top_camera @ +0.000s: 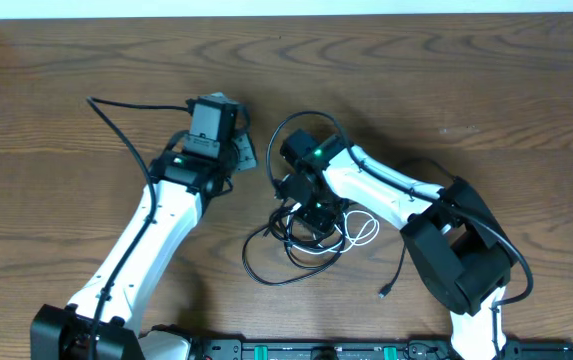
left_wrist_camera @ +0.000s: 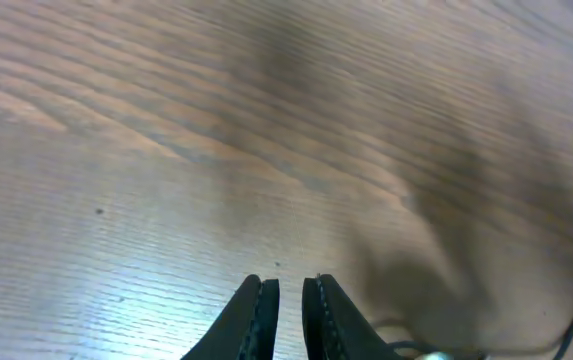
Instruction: Untangle cables
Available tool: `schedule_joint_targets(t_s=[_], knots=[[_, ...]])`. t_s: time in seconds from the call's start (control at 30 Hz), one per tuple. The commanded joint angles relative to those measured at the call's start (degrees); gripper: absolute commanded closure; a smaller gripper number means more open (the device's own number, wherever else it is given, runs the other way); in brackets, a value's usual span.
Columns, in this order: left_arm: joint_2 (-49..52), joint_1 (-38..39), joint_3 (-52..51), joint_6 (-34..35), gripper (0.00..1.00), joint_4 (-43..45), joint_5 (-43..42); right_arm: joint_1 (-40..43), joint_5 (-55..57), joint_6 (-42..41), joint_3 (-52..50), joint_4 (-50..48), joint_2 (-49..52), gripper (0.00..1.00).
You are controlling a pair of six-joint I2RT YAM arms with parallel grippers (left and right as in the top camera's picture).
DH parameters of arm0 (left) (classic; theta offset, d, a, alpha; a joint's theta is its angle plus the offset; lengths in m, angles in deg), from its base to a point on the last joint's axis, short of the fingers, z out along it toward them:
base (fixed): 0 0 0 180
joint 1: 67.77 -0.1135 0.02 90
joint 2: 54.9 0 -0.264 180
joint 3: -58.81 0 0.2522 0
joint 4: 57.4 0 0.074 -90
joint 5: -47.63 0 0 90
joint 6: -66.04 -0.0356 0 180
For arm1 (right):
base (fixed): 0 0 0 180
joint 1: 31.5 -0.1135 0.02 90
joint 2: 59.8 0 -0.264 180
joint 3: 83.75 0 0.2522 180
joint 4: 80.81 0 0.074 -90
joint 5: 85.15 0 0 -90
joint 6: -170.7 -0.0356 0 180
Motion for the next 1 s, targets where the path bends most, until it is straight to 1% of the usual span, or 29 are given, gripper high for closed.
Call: schedule_joint_targets(t_s=[0.0,0.03,0.07,0.17,0.27,0.4,0.5,0.57,0.6,0.73,0.77,0.87,0.93,0.97], knots=[[-0.4,-2.2,0.2,2.8,0.83,-0.7,0.7,2.5,5.2,-5.0,1.9,-0.2,-0.5,0.69],[-0.4,-2.7,0.2,3.4,0.76,-0.8,0.6,3.2,4.7,-6.9,2.9,-0.2,-1.1,0.69],[-0.4,-3.0,0.2,3.5,0.73,-0.9,0.5,4.0,4.5,-9.8,3.8,-0.3,-1.8,0.68],[-0.4,-3.3,0.2,3.8,0.68,-1.3,0.4,6.1,1.9,-20.1,4.9,-1.1,-4.2,0.68],[-0.4,-3.3,0.2,3.8,0.68,-1.7,-0.3,6.9,1.5,-24.3,4.5,-0.8,-4.5,0.67],[-0.4,-3.3,0.2,3.8,0.67,-1.8,-0.8,6.3,1.5,-22.9,2.8,1.6,-4.5,0.69],[-0.4,-3.3,0.2,3.8,0.67,-1.7,-0.8,5.7,1.7,-23.2,1.0,1.6,-4.5,0.67],[-0.4,-3.3,0.2,3.8,0.67,-1.8,-0.8,5.4,1.5,-25.3,-0.9,0.5,-4.5,0.66],[-0.4,-3.3,0.2,3.8,0.67,-1.8,-0.9,5.4,1.5,-26.8,-2.7,-0.5,-4.4,0.67],[-0.4,-3.3,0.2,3.8,0.67,-1.8,-0.8,5.5,2.3,-28.3,-7.5,-4.8,-4.4,0.73],[-0.4,-3.3,0.2,3.8,0.67,-1.8,-0.8,5.7,3.9,-28.3,-8.5,-6.2,-4.5,0.74],[-0.4,-3.3,0.2,3.8,0.67,-1.8,-0.9,6.2,16.3,-27.7,-10.3,-12.1,-4.4,0.80],[-0.4,-3.3,0.2,3.8,0.67,-1.8,-0.9,6.2,23.2,-24.7,-10.6,-16.6,-4.5,0.81],[-0.4,-3.3,0.2,3.8,0.67,-1.8,-0.9,6.1,27.1,-22.3,-10.6,-21.1,-4.4,0.79]])
